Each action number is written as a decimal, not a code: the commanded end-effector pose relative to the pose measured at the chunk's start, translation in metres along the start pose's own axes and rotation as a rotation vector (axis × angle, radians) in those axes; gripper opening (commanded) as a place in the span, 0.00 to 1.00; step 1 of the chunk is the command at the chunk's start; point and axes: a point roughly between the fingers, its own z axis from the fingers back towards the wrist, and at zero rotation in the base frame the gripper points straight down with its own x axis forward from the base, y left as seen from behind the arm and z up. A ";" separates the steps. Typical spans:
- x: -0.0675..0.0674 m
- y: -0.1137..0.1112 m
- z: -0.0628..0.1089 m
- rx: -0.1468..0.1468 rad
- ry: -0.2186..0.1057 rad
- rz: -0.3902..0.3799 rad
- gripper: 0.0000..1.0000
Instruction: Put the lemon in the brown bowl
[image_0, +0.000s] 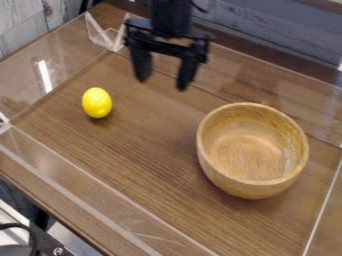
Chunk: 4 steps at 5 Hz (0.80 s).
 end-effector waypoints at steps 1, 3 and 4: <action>0.001 0.032 0.015 -0.010 -0.090 0.102 1.00; 0.000 0.075 0.004 -0.019 -0.119 0.229 1.00; 0.003 0.077 -0.004 -0.018 -0.115 0.247 1.00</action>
